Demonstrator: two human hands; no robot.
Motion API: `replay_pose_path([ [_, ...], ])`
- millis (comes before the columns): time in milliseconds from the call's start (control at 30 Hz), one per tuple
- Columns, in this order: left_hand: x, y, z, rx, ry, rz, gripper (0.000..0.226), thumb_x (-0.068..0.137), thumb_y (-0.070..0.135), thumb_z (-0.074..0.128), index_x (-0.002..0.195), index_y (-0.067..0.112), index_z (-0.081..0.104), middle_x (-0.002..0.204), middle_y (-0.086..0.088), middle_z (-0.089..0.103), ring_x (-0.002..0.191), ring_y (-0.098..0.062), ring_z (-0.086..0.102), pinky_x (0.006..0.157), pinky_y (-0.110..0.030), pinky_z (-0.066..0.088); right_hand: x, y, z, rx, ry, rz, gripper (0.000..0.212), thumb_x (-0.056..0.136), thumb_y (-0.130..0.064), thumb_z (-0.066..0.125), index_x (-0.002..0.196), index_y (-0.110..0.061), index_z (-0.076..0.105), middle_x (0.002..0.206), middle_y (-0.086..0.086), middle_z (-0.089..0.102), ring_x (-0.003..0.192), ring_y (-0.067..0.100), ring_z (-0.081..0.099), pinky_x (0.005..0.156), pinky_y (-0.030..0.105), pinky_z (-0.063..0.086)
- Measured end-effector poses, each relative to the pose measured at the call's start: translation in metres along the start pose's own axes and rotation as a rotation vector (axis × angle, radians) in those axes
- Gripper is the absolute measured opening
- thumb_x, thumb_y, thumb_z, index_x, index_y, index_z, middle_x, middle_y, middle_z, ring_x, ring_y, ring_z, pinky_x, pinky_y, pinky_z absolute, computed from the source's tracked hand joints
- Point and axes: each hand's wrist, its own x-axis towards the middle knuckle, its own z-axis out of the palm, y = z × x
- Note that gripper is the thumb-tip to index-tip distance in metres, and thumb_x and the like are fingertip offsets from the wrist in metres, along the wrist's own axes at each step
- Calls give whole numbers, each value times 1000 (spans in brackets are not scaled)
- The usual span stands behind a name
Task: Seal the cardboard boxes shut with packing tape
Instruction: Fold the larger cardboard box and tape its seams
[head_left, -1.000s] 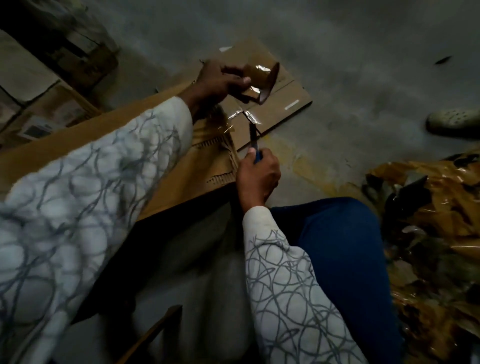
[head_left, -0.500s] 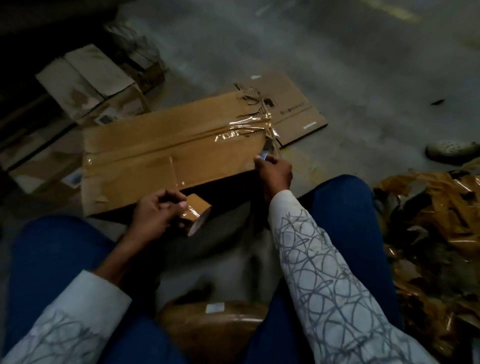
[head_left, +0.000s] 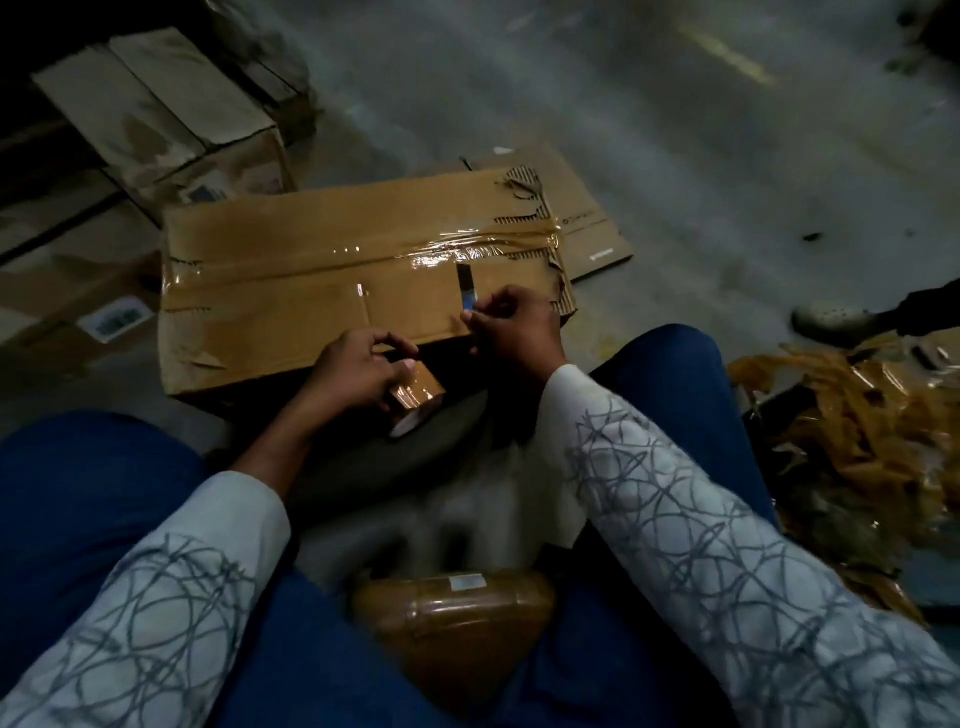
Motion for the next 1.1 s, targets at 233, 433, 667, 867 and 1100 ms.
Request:
replay_pose_path([
  [233, 37, 20, 15, -93, -140, 84, 14, 92, 19, 71, 106, 22, 70, 89, -14, 75, 70, -21, 68, 40, -24, 48, 37, -19, -29, -588, -114, -100, 33, 84, -39, 78, 101, -15, 62, 105, 6, 69, 95, 22, 66, 77, 36, 53],
  [433, 66, 36, 27, -159, -187, 107, 29, 90, 25, 73, 119, 23, 69, 87, -3, 73, 41, -6, 55, 37, -22, 43, 78, -23, -63, -814, -127, -71, 35, 90, -42, 71, 109, -13, 69, 113, 7, 70, 98, 19, 62, 80, 31, 49],
  [667, 82, 34, 38, -185, -179, 96, 42, 91, 29, 71, 132, 29, 62, 103, -6, 70, 39, -4, 53, 37, -19, 41, 130, 1, -74, -548, 279, 55, 41, 92, -37, 65, 128, -18, 63, 132, 5, 63, 120, 24, 58, 93, 30, 44],
  [867, 87, 32, 48, -330, -256, 34, 43, 91, 28, 72, 133, 34, 62, 104, -6, 68, 66, -21, 46, 36, -20, 40, 140, 20, -59, -143, 390, 63, 38, 88, -36, 71, 126, -32, 68, 120, -3, 71, 112, 14, 64, 103, 35, 50],
  [1100, 87, 35, 42, -443, -257, 37, 45, 90, 29, 72, 133, 36, 61, 88, -3, 64, 57, -18, 37, 36, -20, 38, 151, 25, -43, -90, 318, -15, 43, 95, -41, 63, 137, -31, 60, 137, 0, 63, 130, 20, 54, 111, 32, 41],
])
